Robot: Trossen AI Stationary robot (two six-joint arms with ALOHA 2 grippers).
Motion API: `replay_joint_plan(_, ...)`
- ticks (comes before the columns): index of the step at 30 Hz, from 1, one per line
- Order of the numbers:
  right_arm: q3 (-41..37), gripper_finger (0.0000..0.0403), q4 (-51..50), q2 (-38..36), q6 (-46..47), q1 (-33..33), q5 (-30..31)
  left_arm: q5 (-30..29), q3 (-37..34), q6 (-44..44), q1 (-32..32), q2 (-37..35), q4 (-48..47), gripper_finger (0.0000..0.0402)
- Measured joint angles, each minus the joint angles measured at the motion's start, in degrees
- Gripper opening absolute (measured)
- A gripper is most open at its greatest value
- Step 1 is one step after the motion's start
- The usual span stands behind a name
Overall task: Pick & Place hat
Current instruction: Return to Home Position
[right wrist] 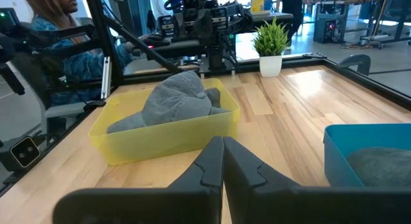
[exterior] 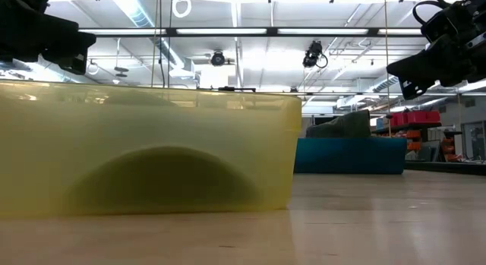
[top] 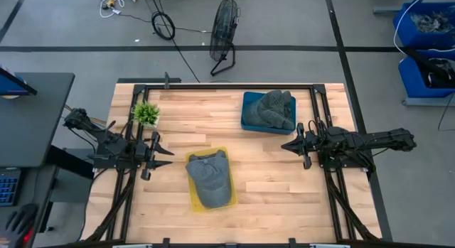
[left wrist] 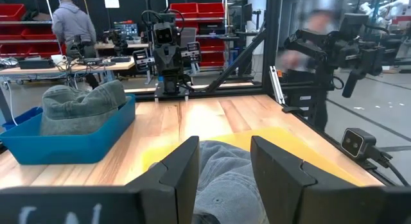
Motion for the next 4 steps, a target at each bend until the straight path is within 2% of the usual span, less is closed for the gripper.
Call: replay_joint_plan(4, 0.0, 0.0011, 0.0, 0.0, 0.0, 0.0, 0.0, 0.0, 0.0, 0.0, 0.0, 0.0, 0.0, 0.0145)
